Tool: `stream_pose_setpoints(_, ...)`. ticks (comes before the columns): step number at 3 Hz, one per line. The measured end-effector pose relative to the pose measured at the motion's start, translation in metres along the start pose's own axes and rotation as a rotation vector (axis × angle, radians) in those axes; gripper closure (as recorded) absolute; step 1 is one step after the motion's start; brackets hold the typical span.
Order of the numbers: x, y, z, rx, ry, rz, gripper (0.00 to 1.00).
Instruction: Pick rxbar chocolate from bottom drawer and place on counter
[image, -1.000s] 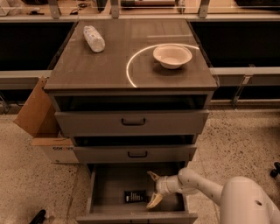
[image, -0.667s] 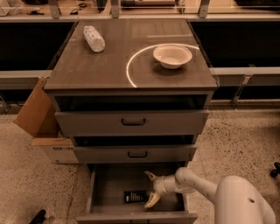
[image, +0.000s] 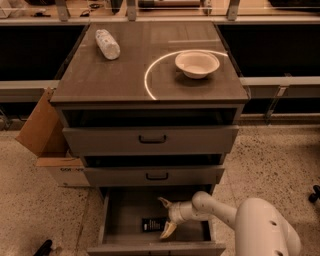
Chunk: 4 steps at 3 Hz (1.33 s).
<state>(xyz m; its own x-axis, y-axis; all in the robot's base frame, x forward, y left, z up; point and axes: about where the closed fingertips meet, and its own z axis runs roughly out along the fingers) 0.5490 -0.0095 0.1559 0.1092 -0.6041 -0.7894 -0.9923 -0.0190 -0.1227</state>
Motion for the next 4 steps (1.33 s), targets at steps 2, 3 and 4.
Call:
stream_pose_setpoints(2, 0.006, 0.002, 0.028, -0.049, 0.043, -0.02, 0.0)
stream_pose_setpoints(3, 0.014, 0.004, 0.038, -0.069, 0.067, -0.01, 0.0)
stream_pose_setpoints(4, 0.02, 0.006, 0.045, -0.087, 0.087, -0.001, 0.0)
